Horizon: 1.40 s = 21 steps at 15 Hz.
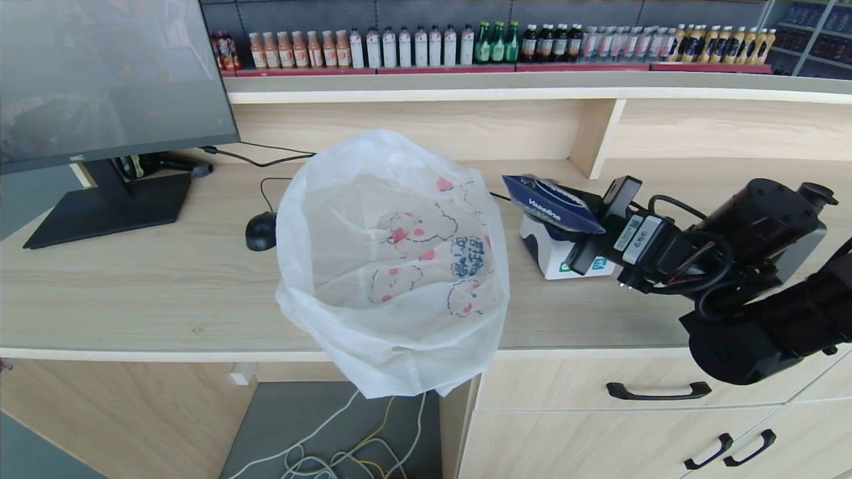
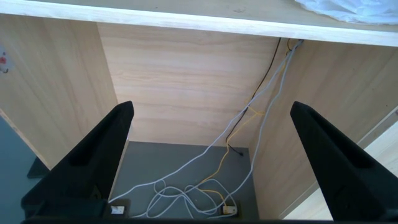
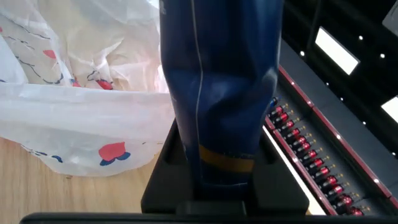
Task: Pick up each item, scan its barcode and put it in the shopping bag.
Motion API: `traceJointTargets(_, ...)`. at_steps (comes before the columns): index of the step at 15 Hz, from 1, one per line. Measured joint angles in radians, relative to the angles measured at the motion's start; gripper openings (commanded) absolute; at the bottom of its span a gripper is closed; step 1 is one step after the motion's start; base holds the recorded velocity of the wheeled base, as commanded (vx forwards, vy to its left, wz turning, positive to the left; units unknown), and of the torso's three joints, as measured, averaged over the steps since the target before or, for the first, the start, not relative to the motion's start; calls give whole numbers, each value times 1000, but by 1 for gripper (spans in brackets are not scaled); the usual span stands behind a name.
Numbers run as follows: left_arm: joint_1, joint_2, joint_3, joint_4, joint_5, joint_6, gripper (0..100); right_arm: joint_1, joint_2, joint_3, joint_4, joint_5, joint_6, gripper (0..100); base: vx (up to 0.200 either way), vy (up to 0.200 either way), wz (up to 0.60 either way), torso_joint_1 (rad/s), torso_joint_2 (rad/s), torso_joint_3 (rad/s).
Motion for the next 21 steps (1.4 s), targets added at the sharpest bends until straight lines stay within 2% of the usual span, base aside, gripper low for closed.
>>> traceJointTargets(21,0,0,0,0,0,0,100,2,27,33,0,18,-15,0,0,0,0,0,0,0)
